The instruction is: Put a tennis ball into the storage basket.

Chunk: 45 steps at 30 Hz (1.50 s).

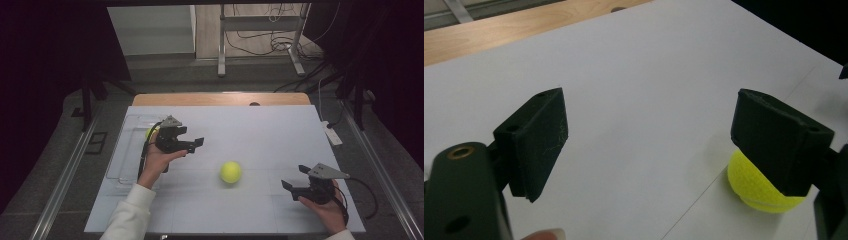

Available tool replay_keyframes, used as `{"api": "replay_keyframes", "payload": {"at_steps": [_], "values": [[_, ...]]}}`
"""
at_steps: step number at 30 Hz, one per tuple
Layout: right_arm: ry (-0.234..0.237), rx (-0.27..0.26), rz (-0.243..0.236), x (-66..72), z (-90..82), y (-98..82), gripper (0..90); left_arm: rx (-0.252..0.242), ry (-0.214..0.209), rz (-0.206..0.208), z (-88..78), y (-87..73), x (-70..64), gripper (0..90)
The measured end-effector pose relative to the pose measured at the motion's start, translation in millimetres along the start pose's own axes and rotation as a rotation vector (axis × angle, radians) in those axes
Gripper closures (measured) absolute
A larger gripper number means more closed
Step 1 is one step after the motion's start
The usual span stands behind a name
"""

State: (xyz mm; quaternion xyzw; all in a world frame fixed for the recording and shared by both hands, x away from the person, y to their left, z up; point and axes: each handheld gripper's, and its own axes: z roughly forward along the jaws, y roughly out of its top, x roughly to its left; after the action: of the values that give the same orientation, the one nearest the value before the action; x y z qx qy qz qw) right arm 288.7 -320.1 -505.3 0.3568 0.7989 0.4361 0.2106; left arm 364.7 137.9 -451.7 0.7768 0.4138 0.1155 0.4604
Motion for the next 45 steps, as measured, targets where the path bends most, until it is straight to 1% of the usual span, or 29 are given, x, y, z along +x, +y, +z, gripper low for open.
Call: {"api": "replay_keyframes", "payload": {"at_steps": [6, 10, 14, 17, 19, 25, 28, 31, 34, 36, 38, 43, 45], "values": [[-0.002, 0.004, 0.003, -0.5, 0.4, -0.5, 13.2, 0.010, -0.014, 0.004, 2.4, 0.1, -1.8, 15.9], [-0.002, 0.000, 0.014, -1.8, -1.3, -1.6, 13.2, 0.014, -0.026, 0.001, 5.2, 0.5, -3.6, 15.8], [-0.007, 0.001, 0.015, -1.4, -1.9, -1.4, 13.2, 0.011, -0.031, 0.008, 7.1, 1.2, -5.1, 15.6], [-0.009, 0.008, 0.014, -1.4, -1.4, -2.2, 13.2, 0.008, -0.045, 0.014, 9.5, 4.0, -6.7, 15.5], [-0.012, 0.009, 0.015, -1.6, -1.7, -2.9, 13.2, 0.007, -0.048, 0.016, 10.2, 4.5, -7.3, 15.5], [-0.016, 0.006, 0.023, -3.4, -2.4, -3.4, 13.2, 0.019, -0.056, 0.026, 12.6, 5.3, -12.8, 14.8], [-0.004, 0.008, 0.013, -2.1, 0.6, -2.2, 13.2, 0.020, -0.054, 0.031, 12.5, 5.4, -15.1, 14.7], [-0.005, 0.015, 0.003, -2.2, 1.8, -2.3, 13.2, 0.015, -0.059, 0.030, 12.7, 6.5, -17.9, 14.7], [0.002, 0.007, 0.005, -1.7, 0.9, -1.8, 13.2, 0.020, -0.063, 0.044, 14.0, 6.2, -23.3, 14.6], [0.002, 0.008, -0.004, -0.4, 1.1, -1.3, 13.2, 0.027, -0.067, 0.055, 15.7, 6.2, -26.3, 14.4], [0.005, 0.008, -0.004, 0.7, 1.4, -1.3, 13.2, 0.025, -0.071, 0.052, 16.9, 6.5, -27.8, 14.4], [0.006, 0.007, -0.004, 1.0, 0.2, -1.1, 13.2, 0.039, -0.087, 0.075, 21.8, 7.6, -34.5, 14.2], [0.008, 0.007, -0.004, 0.3, 1.4, -1.3, 13.2, 0.041, -0.088, 0.075, 22.8, 7.2, -35.4, 14.0]]}}
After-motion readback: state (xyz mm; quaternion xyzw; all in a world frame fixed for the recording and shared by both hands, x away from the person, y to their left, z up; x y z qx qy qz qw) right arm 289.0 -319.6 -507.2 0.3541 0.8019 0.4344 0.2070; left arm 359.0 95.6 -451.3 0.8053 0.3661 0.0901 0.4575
